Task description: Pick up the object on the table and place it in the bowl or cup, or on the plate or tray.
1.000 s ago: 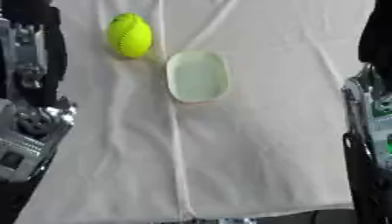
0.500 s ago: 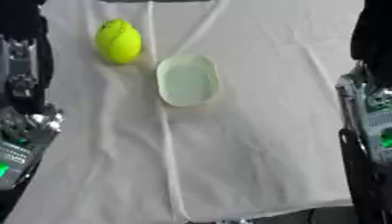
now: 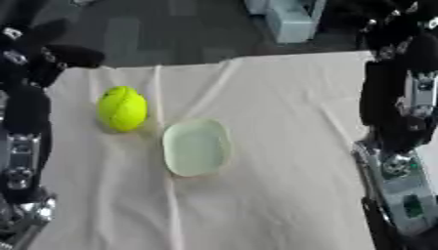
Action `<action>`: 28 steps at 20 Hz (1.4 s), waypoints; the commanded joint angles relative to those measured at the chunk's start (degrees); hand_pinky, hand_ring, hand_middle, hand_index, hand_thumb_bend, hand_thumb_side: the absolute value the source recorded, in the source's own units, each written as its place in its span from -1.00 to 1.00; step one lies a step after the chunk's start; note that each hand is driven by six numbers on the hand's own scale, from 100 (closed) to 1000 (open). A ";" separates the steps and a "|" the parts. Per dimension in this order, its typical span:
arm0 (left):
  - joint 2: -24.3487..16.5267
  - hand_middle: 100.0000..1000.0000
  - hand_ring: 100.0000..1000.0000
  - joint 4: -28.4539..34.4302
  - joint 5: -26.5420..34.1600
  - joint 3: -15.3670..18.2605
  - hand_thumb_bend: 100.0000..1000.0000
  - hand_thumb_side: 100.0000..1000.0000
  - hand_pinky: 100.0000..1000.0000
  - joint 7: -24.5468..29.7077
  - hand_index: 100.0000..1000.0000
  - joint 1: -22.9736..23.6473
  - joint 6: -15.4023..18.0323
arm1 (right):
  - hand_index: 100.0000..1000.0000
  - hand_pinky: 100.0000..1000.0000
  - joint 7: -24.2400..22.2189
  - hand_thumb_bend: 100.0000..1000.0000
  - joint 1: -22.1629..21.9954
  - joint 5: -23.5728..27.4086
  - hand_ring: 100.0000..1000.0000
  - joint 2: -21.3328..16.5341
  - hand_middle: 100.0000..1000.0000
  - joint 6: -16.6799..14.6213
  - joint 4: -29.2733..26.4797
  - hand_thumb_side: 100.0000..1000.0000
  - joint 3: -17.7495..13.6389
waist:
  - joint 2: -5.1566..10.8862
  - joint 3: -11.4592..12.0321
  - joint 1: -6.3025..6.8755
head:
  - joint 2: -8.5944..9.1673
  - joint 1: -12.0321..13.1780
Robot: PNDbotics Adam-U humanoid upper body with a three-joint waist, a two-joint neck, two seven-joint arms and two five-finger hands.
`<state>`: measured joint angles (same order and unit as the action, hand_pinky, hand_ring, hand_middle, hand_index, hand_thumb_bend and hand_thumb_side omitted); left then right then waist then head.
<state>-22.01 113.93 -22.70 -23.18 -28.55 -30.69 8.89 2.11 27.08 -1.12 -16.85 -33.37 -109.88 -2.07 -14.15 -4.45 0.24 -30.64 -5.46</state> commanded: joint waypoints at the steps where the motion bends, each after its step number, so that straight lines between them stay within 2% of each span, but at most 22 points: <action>1: -3.63 1.00 0.19 0.66 -1.23 0.40 -0.59 1.00 0.16 2.65 0.69 -0.45 -2.20 | 0.92 0.33 -0.37 -1.00 0.70 -0.37 0.57 -0.46 0.58 0.27 -0.18 0.79 0.13 | 1.49 -0.22 0.09 | 1.31 0.93; 6: -12.60 1.00 0.21 0.66 -6.07 1.91 -0.38 1.00 0.20 12.78 0.72 -1.73 -9.33 | 0.92 0.32 -1.12 -1.00 0.05 -0.44 0.56 -0.52 0.58 0.40 0.41 0.78 0.65 | 2.21 -0.80 0.97 | 0.95 1.90; 10: -18.48 1.00 0.26 0.66 -7.20 2.26 -0.23 1.00 0.26 19.78 0.75 -2.89 -10.27 | 0.92 0.32 -1.68 -1.00 -0.25 -0.34 0.56 -0.45 0.58 0.49 0.76 0.78 0.95 | 2.47 -0.98 1.51 | -0.01 2.92; 11: -19.89 1.00 0.30 0.66 -6.63 2.15 -0.26 1.00 0.32 21.26 0.76 -3.11 -10.18 | 0.92 0.32 -1.84 -1.00 -0.31 -0.31 0.56 -0.45 0.58 0.53 0.83 0.78 1.04 | 2.52 -0.99 1.65 | -0.46 3.17; 15: -23.60 1.00 0.55 0.66 -3.58 1.56 -0.79 1.00 0.68 26.18 0.86 -3.25 -11.98 | 0.91 0.32 -2.47 -1.00 -0.50 -0.15 0.56 -0.39 0.58 0.60 1.01 0.78 1.39 | 2.62 -1.14 2.03 | -1.76 3.70; 16: -24.17 1.00 0.58 0.66 -3.43 1.31 -0.81 1.00 0.71 27.66 0.87 -3.33 -12.91 | 0.91 0.32 -2.64 -1.00 -0.56 -0.13 0.56 -0.35 0.58 0.60 1.07 0.78 1.46 | 2.63 -1.21 2.08 | -2.00 3.74; 17: -24.64 1.00 0.71 0.66 -3.60 0.99 -0.85 1.00 0.84 29.38 0.94 -3.42 -13.84 | 0.91 0.32 -2.80 -1.00 -0.62 -0.12 0.56 -0.31 0.58 0.60 1.13 0.78 1.52 | 2.62 -1.29 2.10 | -2.22 3.78; 19: -25.32 1.00 0.87 0.66 -4.71 0.36 -0.88 1.00 0.96 33.48 1.00 -3.81 -15.50 | 0.91 0.32 -3.13 -1.00 -0.74 -0.09 0.56 -0.25 0.58 0.57 1.28 0.78 1.61 | 2.61 -1.45 2.13 | -2.53 3.85; 21: -25.92 1.00 0.99 0.66 -6.62 -0.17 -0.94 1.00 1.00 38.28 1.00 -4.59 -16.90 | 0.91 0.32 -3.40 -1.00 -0.83 -0.04 0.55 -0.23 0.58 0.54 1.43 0.78 1.64 | 2.64 -1.58 2.19 | -2.82 3.82; 25: -26.93 1.00 1.00 0.66 -11.37 -1.04 -1.00 1.00 1.00 47.96 1.00 -6.89 -19.48 | 0.91 0.32 -3.91 -1.00 -0.99 0.09 0.55 -0.26 0.58 0.46 1.68 0.77 1.72 | 2.76 -1.71 2.49 | -3.25 3.72; 28: -26.71 1.00 1.00 0.66 -14.94 -1.36 -0.94 1.00 1.00 54.11 1.00 -8.50 -21.26 | 0.91 0.32 -4.22 -1.00 -1.08 0.16 0.55 -0.26 0.58 0.43 1.84 0.78 1.78 | 2.81 -1.88 2.71 | -3.34 3.66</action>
<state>-47.19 113.95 -35.94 -24.69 23.22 -38.13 -11.72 -1.88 25.71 -1.13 -16.63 -32.91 -107.49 -0.31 -12.69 -6.26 3.05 -34.00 -1.98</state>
